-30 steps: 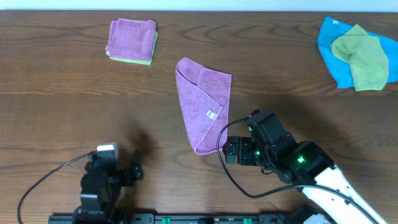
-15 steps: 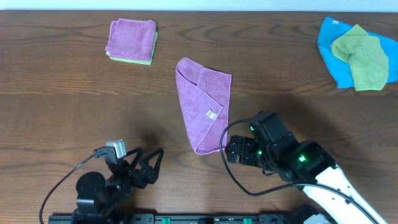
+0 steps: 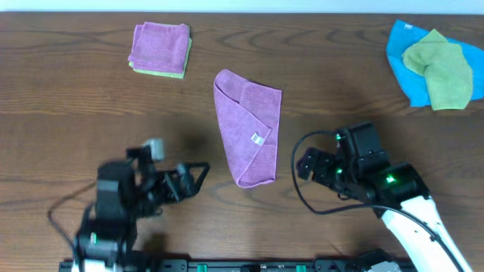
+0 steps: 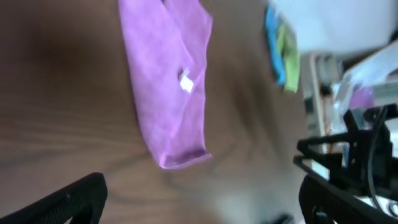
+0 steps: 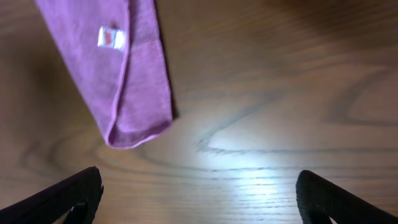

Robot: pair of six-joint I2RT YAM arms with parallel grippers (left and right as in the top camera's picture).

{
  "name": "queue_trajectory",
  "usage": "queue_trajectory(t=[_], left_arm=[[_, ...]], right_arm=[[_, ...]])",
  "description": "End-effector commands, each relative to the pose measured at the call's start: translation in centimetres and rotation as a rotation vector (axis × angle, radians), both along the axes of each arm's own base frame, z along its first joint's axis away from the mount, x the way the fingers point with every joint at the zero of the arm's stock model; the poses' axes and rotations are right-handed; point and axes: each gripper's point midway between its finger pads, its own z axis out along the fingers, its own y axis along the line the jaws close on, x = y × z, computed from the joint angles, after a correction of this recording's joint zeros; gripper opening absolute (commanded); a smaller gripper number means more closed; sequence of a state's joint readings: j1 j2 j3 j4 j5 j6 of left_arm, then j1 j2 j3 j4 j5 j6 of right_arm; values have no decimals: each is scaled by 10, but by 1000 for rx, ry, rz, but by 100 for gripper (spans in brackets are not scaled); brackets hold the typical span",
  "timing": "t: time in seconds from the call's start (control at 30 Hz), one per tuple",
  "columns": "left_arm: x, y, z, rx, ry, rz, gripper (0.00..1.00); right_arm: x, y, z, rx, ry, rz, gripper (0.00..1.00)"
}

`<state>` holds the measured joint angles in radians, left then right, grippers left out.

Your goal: Fold the cloth

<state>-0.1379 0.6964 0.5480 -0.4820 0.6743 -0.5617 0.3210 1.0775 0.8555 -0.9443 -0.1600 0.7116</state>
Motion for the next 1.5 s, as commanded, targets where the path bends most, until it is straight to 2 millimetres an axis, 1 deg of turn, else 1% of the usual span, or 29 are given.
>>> queue_trajectory(t=[0.0,0.1,0.13,0.2,0.27,0.33,0.37,0.4,0.43,0.5,0.53,0.57,0.63,0.67,0.73,0.8,0.83,0.9,0.97,1.03,1.13,1.23,1.37,1.47], left_arm=[[20,-17,22,143,-14,-160,100],[34,-34,23,297,99,-260,100],[40,-37,19,380,157,-280,100],[46,-39,12,518,243,-309,100],[52,-41,2,618,318,-330,96],[61,-52,-13,650,379,-364,97],[66,-56,-22,663,402,-373,100],[72,-59,-32,672,417,-384,94],[80,-60,-43,697,411,-397,92],[100,-48,-63,806,398,-355,92],[107,-43,-70,853,395,-339,92],[113,-44,-74,880,387,-357,92],[120,-55,-75,866,372,-395,93],[124,-61,-73,859,362,-400,93],[132,-74,-65,855,332,-409,93],[139,-87,-59,863,293,-416,93],[142,-94,-57,872,275,-424,96],[141,-105,-62,912,264,-445,95],[133,-111,-72,942,292,-481,95],[121,-115,-84,965,347,-503,95],[103,-121,-94,970,429,-515,94],[94,-130,-100,982,467,-520,95],[96,-139,-102,1005,465,-531,93],[105,-146,-102,1018,431,-530,93]], right_arm=[[8,-14,2,-28,-35,-4,99],[12,-23,2,-52,-46,-27,99],[14,-29,2,-74,-51,-45,99],[17,-41,1,-123,-62,-81,99],[20,-51,1,-158,-69,-111,99],[25,-61,1,-178,-80,-146,99],[29,-65,0,-182,-88,-149,99],[34,-68,0,-183,-99,-140,99],[42,-69,-1,-178,-122,-100,99],[57,-66,-2,-142,-174,17,99],[62,-65,-2,-118,-193,58,99],[68,-67,-3,-87,-207,83,99],[72,-73,-5,-46,-212,81,99],[73,-80,-7,-35,-208,69,99],[72,-94,-10,-40,-197,33,99],[72,-105,-11,-62,-203,39,99],[72,-109,-11,-74,-206,41,99],[72,-118,-13,-94,-203,31,99],[72,-120,-14,-94,-200,24,99],[71,-125,-18,-106,-185,12,99],[72,-128,-28,-108,-154,4,99],[75,-129,-41,-99,-120,5,99],[77,-129,-57,-82,-76,4,99],[79,-129,-61,-80,-68,4,99]])
